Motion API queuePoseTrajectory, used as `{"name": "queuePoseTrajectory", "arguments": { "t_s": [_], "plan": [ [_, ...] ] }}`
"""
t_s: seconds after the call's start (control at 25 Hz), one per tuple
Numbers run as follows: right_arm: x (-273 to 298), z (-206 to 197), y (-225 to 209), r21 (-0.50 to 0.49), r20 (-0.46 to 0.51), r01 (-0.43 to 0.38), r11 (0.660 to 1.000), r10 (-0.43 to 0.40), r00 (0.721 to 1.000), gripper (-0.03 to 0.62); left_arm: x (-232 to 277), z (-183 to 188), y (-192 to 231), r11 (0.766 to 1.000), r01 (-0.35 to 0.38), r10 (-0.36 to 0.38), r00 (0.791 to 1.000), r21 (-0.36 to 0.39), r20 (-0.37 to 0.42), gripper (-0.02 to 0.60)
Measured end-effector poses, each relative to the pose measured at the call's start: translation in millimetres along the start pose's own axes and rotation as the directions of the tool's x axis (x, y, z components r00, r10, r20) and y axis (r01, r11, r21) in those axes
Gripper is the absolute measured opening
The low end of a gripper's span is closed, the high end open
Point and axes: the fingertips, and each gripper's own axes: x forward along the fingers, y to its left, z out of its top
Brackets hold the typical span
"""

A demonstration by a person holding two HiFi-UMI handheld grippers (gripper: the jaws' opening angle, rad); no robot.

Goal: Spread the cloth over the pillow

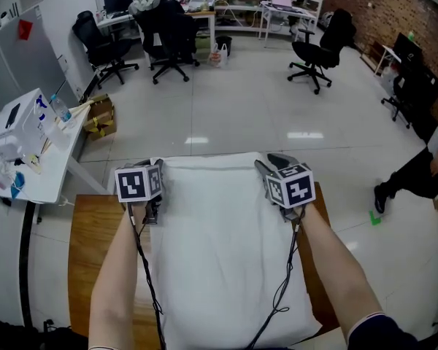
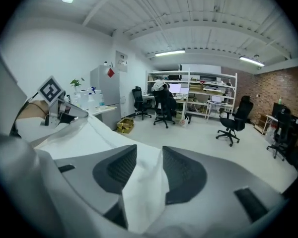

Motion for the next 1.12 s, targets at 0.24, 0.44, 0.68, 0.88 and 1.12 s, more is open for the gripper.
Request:
{"name": "queuePoseTrajectory", "arguments": {
  "t_s": [0.24,0.44,0.68,0.88,1.12],
  "plan": [
    [6.6,-26.5,9.6,0.013,-0.058,-0.007,1.0,0.008,0.998,0.21,-13.8,13.3,-2.5,1.0,0.006,-0.006,0.999,-0.008,0.04,0.138],
    [4.3,-30.6,9.5,0.032,-0.067,0.001,1.0,0.001,0.998,0.21,-27.1,25.3,10.3,0.999,-0.043,0.043,0.996,-0.007,0.084,0.158],
    [-3.7,-25.8,13.5,0.031,-0.059,-0.007,1.0,0.009,0.998,0.194,-42.4,19.7,-5.7,1.0,-0.021,0.019,0.995,0.017,0.1,0.158],
    [-10.1,-25.9,21.0,0.026,-0.053,-0.012,1.0,0.013,0.998,0.158,-48.8,2.5,-34.3,0.999,0.033,-0.035,0.995,0.024,0.089,0.158],
    [-15.9,-33.7,25.3,0.027,-0.059,-0.024,0.999,0.025,0.998,0.16,-53.3,-23.2,-67.5,0.996,0.083,-0.084,0.994,0.023,0.064,0.158]
  ]
}}
